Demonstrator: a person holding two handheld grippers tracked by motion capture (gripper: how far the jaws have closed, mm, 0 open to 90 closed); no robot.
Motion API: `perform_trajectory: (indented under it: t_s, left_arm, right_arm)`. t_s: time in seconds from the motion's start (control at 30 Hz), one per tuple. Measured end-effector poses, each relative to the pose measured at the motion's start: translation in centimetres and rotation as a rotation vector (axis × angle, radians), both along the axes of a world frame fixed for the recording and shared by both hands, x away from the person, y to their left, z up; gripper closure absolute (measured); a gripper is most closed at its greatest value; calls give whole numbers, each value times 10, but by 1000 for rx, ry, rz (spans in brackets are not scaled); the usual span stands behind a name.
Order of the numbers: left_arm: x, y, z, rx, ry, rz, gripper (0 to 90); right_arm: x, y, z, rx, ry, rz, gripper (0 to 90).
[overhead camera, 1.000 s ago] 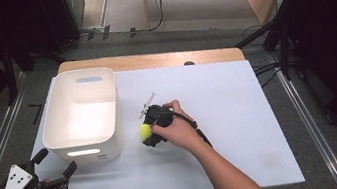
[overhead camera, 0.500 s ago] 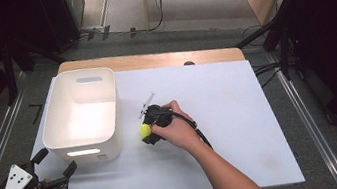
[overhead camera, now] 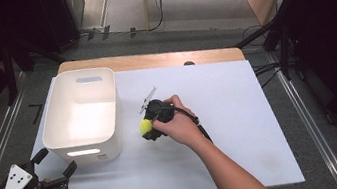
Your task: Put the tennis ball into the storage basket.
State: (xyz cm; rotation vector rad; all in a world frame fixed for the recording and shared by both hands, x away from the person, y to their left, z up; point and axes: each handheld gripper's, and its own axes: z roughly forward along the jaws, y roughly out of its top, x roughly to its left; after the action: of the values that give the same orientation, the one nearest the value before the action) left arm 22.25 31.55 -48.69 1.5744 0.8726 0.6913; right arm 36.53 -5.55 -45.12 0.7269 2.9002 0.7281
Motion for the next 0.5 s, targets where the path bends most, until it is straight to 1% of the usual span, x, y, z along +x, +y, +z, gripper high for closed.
perform_trajectory:
  t_s: [0.07,0.1,0.13,0.17,0.23,0.3,0.37,0.43,0.5]
  left_arm:
    - [0,0,0,1,0,-1,0]
    - [0,0,0,2,1,-1,0]
    - [0,0,0,1,0,0,0]
    - [0,0,0,3,0,-1,0]
    - [0,0,0,4,0,0,0]
    - [0,0,0,4,0,-1,0]
    - [0,0,0,6,0,0,0]
    - [0,0,0,6,0,0,0]
    - [0,0,0,6,-1,-1,0]
  right_arm:
    - [-1,0,5,15,-5,5,235]
    - [0,0,7,12,-10,20,235]
    - [-1,0,10,15,-5,14,236]
    - [-1,0,12,15,-11,21,235]
    - [-2,0,17,26,-3,21,236]
    - [-2,0,21,26,-12,38,236]
    - [-3,1,26,39,-3,32,237]
    - [-4,2,29,45,4,38,237]
    - [-3,2,33,57,4,57,238]
